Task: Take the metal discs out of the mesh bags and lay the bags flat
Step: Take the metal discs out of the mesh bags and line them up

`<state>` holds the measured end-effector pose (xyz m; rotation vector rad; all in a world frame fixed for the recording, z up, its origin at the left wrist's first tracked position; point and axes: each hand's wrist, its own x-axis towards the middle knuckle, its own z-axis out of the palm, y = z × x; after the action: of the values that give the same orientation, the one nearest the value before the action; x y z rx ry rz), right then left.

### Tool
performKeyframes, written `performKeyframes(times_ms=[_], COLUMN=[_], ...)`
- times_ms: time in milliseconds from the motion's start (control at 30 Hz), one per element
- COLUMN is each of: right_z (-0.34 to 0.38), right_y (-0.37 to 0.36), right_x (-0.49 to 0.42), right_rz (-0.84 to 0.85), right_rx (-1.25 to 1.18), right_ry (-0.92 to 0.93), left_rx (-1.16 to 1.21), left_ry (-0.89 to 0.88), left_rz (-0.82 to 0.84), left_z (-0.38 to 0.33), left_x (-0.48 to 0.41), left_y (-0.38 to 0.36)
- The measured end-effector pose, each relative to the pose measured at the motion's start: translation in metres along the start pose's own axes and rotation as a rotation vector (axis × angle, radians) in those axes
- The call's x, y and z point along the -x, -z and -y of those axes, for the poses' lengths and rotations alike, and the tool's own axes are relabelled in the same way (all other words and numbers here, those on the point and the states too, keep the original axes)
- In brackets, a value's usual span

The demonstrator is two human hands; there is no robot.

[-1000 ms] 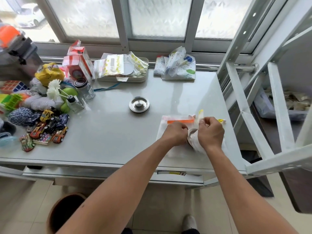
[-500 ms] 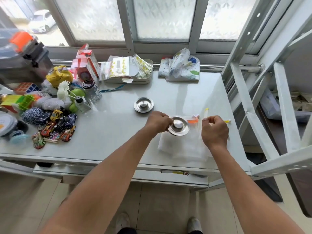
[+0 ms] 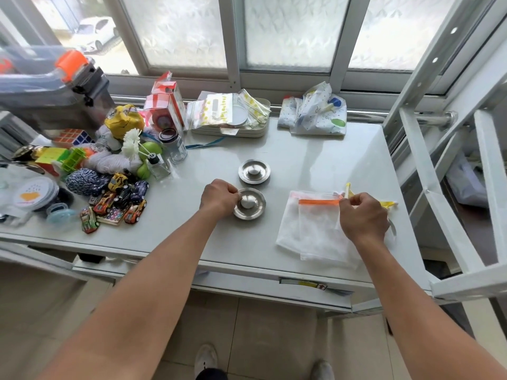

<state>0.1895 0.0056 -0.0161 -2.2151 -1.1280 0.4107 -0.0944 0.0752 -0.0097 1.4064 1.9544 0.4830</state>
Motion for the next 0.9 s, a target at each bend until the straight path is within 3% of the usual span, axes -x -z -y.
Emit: performKeyframes(times_ms=[367,900], right_z=[-0.0029,0.0009], right_y=[0.0029,0.0098], right_x=[0.0012,0.0060], right_rz=[0.034,0.065], right_rx=[0.006,-0.033], right_ry=[0.040,0.101], left_rx=[0.018,-0.066], left_ry=[-0.067,-0.090], left_rz=[-0.090,-0.094], left_z=[0.0031,-0.0020], left_x=[0.0028,-0.0033], left_y=[-0.0053,-0.0103])
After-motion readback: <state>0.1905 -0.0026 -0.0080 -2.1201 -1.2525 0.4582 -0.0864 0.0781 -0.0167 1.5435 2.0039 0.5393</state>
